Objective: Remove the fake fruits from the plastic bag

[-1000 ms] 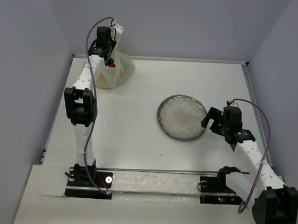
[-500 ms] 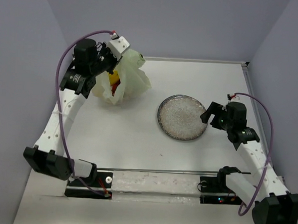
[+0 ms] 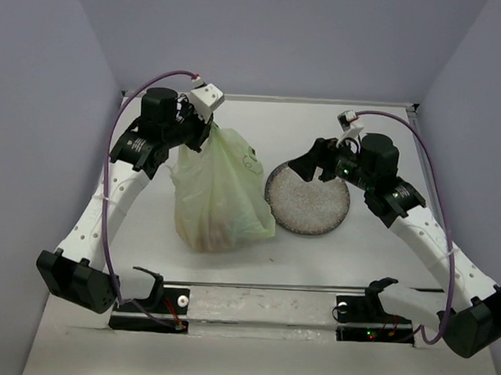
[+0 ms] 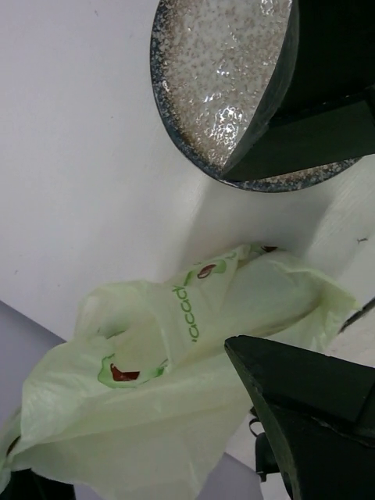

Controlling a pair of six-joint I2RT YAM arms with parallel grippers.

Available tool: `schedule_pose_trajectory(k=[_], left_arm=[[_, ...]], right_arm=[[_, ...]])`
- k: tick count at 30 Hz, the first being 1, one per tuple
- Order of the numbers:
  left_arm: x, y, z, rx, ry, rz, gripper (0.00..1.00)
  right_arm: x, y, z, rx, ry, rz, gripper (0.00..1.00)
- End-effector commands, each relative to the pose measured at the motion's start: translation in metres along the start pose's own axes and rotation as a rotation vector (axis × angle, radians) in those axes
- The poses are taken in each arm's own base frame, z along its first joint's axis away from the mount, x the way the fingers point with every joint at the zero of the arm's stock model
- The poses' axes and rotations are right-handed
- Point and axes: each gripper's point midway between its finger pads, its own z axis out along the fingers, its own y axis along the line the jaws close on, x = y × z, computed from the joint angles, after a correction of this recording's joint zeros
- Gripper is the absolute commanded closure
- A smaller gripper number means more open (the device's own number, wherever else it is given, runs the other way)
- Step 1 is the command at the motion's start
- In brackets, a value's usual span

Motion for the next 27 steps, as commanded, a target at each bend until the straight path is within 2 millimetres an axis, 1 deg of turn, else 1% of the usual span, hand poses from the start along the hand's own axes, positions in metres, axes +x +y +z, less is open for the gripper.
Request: schedule_pose_trajectory(k=[1, 3, 5, 7, 8, 9, 10, 11, 12, 13, 14, 15, 16, 17, 18, 20, 21, 22, 23, 24, 25, 26, 27], left_arm=[[-0.096, 0.04, -0.038, -0.208, -0.271, -0.019, 1.0], [-0.104, 0.052, -0.045, -0.274, -0.281, -0.002, 1.0], [-0.101, 0.057, -0.043, -0.291, -0.26, 0.058, 1.0], [-0.087, 0.055, -0.033, -0.275, -0.221, 0.092, 1.0], [-0.073, 0.049, -0.023, -0.239, -0.19, 0.128, 1.0], [-0.066, 0.048, -0.017, -0.225, -0.176, 0.136, 1.0], [-0.06, 0.046, -0.01, -0.213, -0.167, 0.135, 1.0], [-0.051, 0.04, -0.002, -0.179, -0.151, 0.119, 1.0], [-0.048, 0.038, 0.003, -0.161, -0.146, 0.118, 1.0], [-0.041, 0.034, 0.012, -0.137, -0.128, 0.091, 1.0], [-0.039, 0.031, 0.017, -0.117, -0.123, 0.079, 1.0], [-0.04, 0.025, 0.02, -0.088, -0.13, 0.074, 1.0], [-0.041, 0.023, 0.024, -0.077, -0.13, 0.059, 1.0], [-0.043, 0.022, 0.026, -0.073, -0.137, 0.054, 1.0], [-0.047, 0.022, 0.026, -0.071, -0.144, 0.05, 1.0], [-0.051, 0.023, 0.025, -0.075, -0.152, 0.053, 1.0], [-0.052, 0.024, 0.024, -0.079, -0.154, 0.058, 1.0], [-0.052, 0.024, 0.024, -0.081, -0.154, 0.061, 1.0], [-0.051, 0.025, 0.023, -0.087, -0.151, 0.068, 1.0], [-0.047, 0.025, 0.024, -0.088, -0.142, 0.065, 1.0], [-0.046, 0.024, 0.024, -0.087, -0.141, 0.06, 1.0], [-0.041, 0.023, 0.026, -0.082, -0.131, 0.051, 1.0], [-0.04, 0.021, 0.026, -0.076, -0.13, 0.045, 1.0]], right_arm=[[-0.03, 0.02, 0.002, -0.058, -0.071, -0.041, 0.15], [-0.029, 0.023, 0.002, -0.075, -0.064, -0.04, 0.14], [-0.026, 0.024, 0.005, -0.09, -0.054, -0.027, 0.14], [-0.019, 0.024, 0.01, -0.104, -0.042, -0.007, 0.14], [-0.014, 0.027, 0.014, -0.121, -0.025, 0.014, 0.14], [-0.013, 0.031, 0.018, -0.144, -0.032, 0.016, 0.15], [-0.012, 0.031, 0.021, -0.148, -0.031, 0.027, 0.15], [-0.007, 0.035, 0.029, -0.162, -0.013, 0.048, 0.16], [-0.006, 0.038, 0.033, -0.173, -0.008, 0.049, 0.16], [-0.01, 0.049, 0.036, -0.195, -0.016, 0.038, 0.16], [-0.011, 0.053, 0.04, -0.2, -0.011, 0.035, 0.16], [-0.012, 0.055, 0.044, -0.199, -0.012, 0.029, 0.16], [-0.01, 0.053, 0.052, -0.183, -0.007, 0.03, 0.16], [-0.016, 0.06, 0.054, -0.194, -0.015, 0.026, 0.16], [-0.017, 0.059, 0.061, -0.187, -0.014, 0.028, 0.16], [-0.018, 0.069, 0.066, -0.205, -0.011, 0.028, 0.16], [-0.022, 0.069, 0.071, -0.206, -0.021, 0.028, 0.16], [-0.019, 0.073, 0.079, -0.217, -0.016, 0.025, 0.16], [-0.022, 0.084, 0.082, -0.239, -0.021, 0.015, 0.16], [-0.022, 0.087, 0.087, -0.245, -0.019, 0.01, 0.16], [-0.016, 0.087, 0.098, -0.241, -0.003, 0.008, 0.16], [-0.024, 0.095, 0.102, -0.257, -0.019, -0.012, 0.15], [-0.022, 0.102, 0.107, -0.268, -0.012, -0.019, 0.14]])
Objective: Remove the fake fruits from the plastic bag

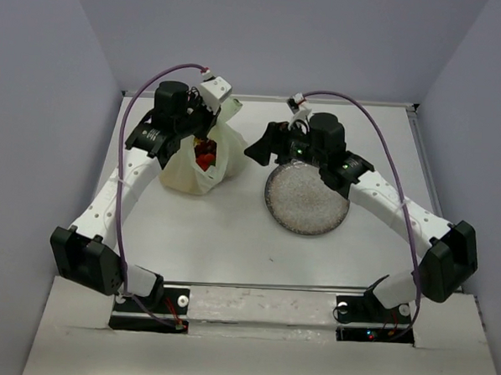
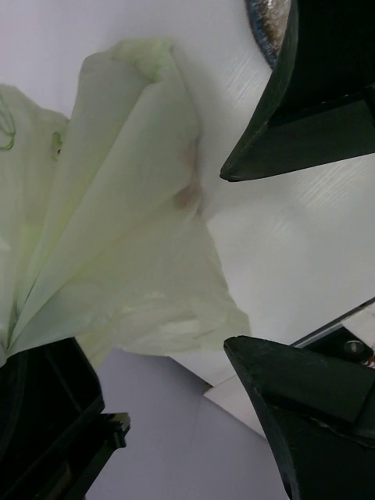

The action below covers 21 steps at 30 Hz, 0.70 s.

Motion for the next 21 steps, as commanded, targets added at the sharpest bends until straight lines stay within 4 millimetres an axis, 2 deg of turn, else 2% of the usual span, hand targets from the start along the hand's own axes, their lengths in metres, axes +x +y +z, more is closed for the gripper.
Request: schedule_pose_trajectory(k=[1, 2, 3, 4, 5, 6, 7, 8, 9, 10, 12, 13, 15, 17, 18, 21], left_arm=[[-0.03, -0.003, -0.015, 0.002, -0.112, 0.005, 0.96], [-0.03, -0.004, -0.016, 0.007, -0.114, 0.005, 0.88], [-0.029, -0.003, -0.017, 0.001, -0.112, 0.005, 0.8], [-0.028, -0.002, -0.018, -0.009, -0.109, 0.004, 0.72], [-0.028, -0.001, -0.019, -0.019, -0.106, 0.004, 0.54], [-0.025, 0.006, -0.021, -0.059, -0.094, 0.001, 0.45], [-0.024, 0.01, -0.026, -0.081, -0.088, -0.001, 0.31], [-0.024, 0.012, -0.029, -0.101, -0.084, -0.001, 0.27], [-0.02, 0.017, -0.032, -0.128, -0.069, -0.003, 0.24], [-0.018, 0.018, -0.037, -0.142, -0.061, 0.009, 0.22], [-0.008, 0.022, -0.041, -0.172, -0.035, 0.022, 0.21], [-0.008, 0.024, -0.047, -0.194, -0.043, 0.031, 0.21], [0.006, 0.029, -0.049, -0.233, -0.012, 0.039, 0.21], [0.011, 0.033, -0.053, -0.262, -0.001, 0.054, 0.21], [0.015, 0.035, -0.055, -0.282, 0.009, 0.052, 0.21], [0.027, 0.046, -0.059, -0.347, 0.047, 0.064, 0.31]], right_arm=[[-0.026, 0.032, 0.028, -0.081, -0.072, -0.067, 0.13], [-0.033, 0.042, 0.027, -0.103, -0.084, -0.081, 0.13], [-0.031, 0.051, 0.038, -0.123, -0.072, -0.103, 0.11], [-0.033, 0.05, 0.043, -0.119, -0.073, -0.115, 0.1], [-0.031, 0.051, 0.048, -0.121, -0.065, -0.125, 0.09], [-0.023, 0.049, 0.059, -0.114, -0.046, -0.135, 0.07], [-0.027, 0.045, 0.063, -0.091, -0.059, -0.136, 0.07], [-0.025, 0.04, 0.068, -0.074, -0.056, -0.133, 0.07], [-0.019, 0.031, 0.078, -0.048, -0.045, -0.132, 0.07], [-0.024, 0.026, 0.082, -0.021, -0.063, -0.134, 0.07], [-0.023, 0.016, 0.091, 0.015, -0.065, -0.135, 0.08], [-0.02, 0.005, 0.098, 0.055, -0.066, -0.131, 0.09], [-0.022, -0.001, 0.104, 0.081, -0.077, -0.133, 0.1], [-0.019, -0.009, 0.111, 0.104, -0.073, -0.131, 0.15], [-0.019, -0.009, 0.114, 0.103, -0.075, -0.125, 0.23], [-0.014, -0.013, 0.121, 0.11, -0.064, -0.109, 0.39]])
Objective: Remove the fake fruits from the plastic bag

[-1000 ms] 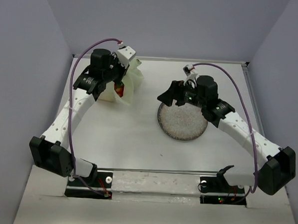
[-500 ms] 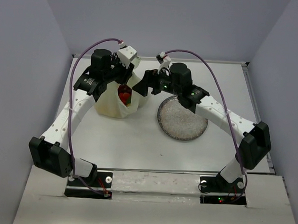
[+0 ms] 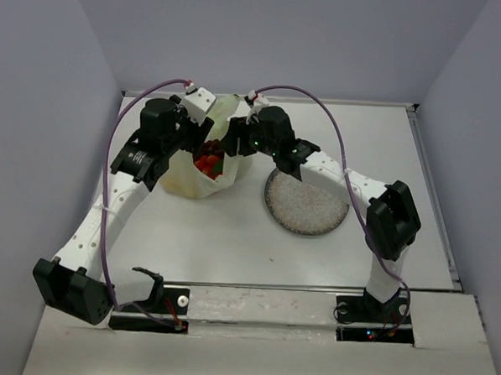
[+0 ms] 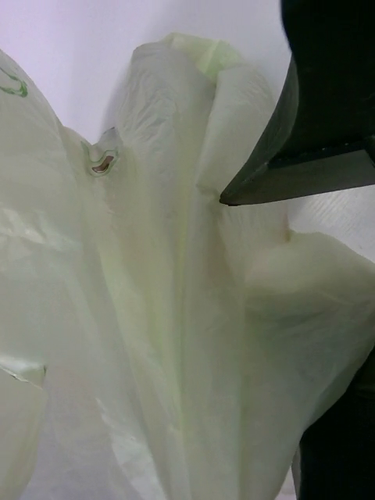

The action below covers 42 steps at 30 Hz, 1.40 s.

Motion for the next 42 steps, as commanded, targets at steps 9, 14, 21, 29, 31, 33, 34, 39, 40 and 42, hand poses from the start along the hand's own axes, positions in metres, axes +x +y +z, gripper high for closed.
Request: schedule_pose_trajectory(k=[9, 14, 21, 29, 31, 33, 34, 39, 40, 42], left_arm=[[0.05, 0.036, -0.039, -0.177, 0.129, 0.132, 1.0], [0.085, 0.05, -0.064, -0.212, 0.2, 0.2, 1.0], [0.115, 0.005, -0.069, 0.004, 0.198, 0.252, 1.0], [0.147, -0.016, -0.08, 0.12, 0.272, 0.315, 1.0], [0.15, -0.021, -0.087, 0.149, 0.278, 0.336, 1.0], [0.151, -0.03, -0.092, 0.203, 0.274, 0.348, 1.0], [0.154, -0.034, -0.098, 0.235, 0.289, 0.367, 1.0], [0.165, -0.04, -0.105, 0.29, 0.328, 0.394, 1.0], [0.165, -0.04, -0.105, 0.287, 0.329, 0.394, 1.0], [0.168, -0.04, -0.104, 0.286, 0.337, 0.39, 1.0]], right_arm=[[-0.009, -0.066, -0.049, 0.371, -0.123, 0.035, 0.96], [0.049, -0.08, -0.097, 0.405, -0.036, 0.087, 0.99], [0.143, -0.056, -0.125, 0.286, 0.181, 0.107, 0.75], [0.073, -0.043, -0.183, 0.314, 0.08, -0.072, 0.17], [0.037, -0.02, -0.197, 0.233, 0.001, -0.141, 0.16], [-0.004, 0.005, -0.205, 0.155, -0.09, -0.181, 0.18], [-0.013, 0.025, -0.203, 0.074, -0.11, -0.195, 0.18], [-0.047, 0.103, -0.194, -0.25, -0.164, -0.224, 0.19], [-0.041, 0.106, -0.191, -0.277, -0.14, -0.217, 0.2], [-0.035, 0.132, -0.182, -0.393, -0.141, -0.192, 0.27]])
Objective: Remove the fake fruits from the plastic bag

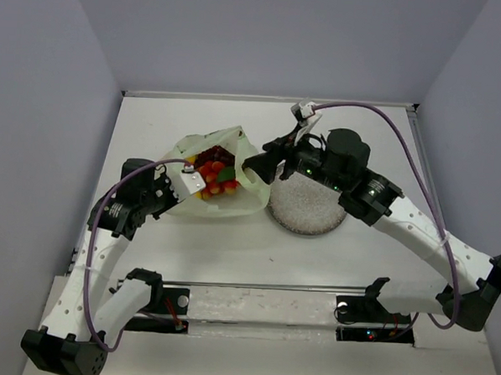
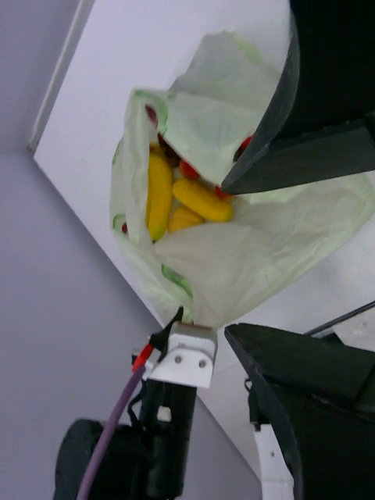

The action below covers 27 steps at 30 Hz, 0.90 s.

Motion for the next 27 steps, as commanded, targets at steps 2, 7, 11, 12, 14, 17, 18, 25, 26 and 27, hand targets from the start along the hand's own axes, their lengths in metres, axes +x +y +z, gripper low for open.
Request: schedule_pose_trajectory(k=[2, 7, 11, 12, 14, 17, 18, 25, 26, 27], left_arm=[[0.001, -0.002, -0.004, 0.011, 0.0, 0.014, 1.0], [-0.002, 0.01, -0.007, -0.07, -0.01, -0.079, 1.0], [0.012, 0.021, -0.005, -0.161, 0.028, -0.138, 1.0], [0.018, 0.024, -0.005, -0.187, 0.053, -0.143, 1.0], [0.022, 0.028, -0.004, -0.225, 0.056, -0.168, 1.0], [0.023, 0.036, -0.006, -0.275, 0.059, -0.19, 1.0], [0.022, 0.036, -0.006, -0.274, 0.052, -0.204, 1.0], [0.035, 0.022, 0.005, -0.204, 0.112, -0.17, 0.76], [0.04, 0.02, 0.006, -0.194, 0.136, -0.159, 0.75], [0.045, 0.019, 0.007, -0.198, 0.159, -0.152, 0.75]], right_arm=[[0.023, 0.064, 0.034, -0.3, 0.022, 0.045, 0.36], [0.095, 0.052, 0.092, -0.279, 0.213, 0.151, 0.53], [0.137, 0.024, 0.126, -0.159, 0.293, 0.168, 0.58], [0.149, 0.014, 0.132, -0.115, 0.308, 0.159, 0.58], [0.188, -0.023, 0.143, 0.038, 0.359, 0.123, 0.6], [0.246, -0.052, 0.135, 0.165, 0.492, 0.024, 0.62], [0.256, -0.055, 0.13, 0.181, 0.51, -0.032, 0.65], [0.315, -0.039, 0.086, 0.253, 0.616, -0.151, 0.63], [0.322, -0.046, 0.077, 0.293, 0.623, -0.165, 0.61], [0.319, -0.05, 0.074, 0.32, 0.612, -0.168, 0.57]])
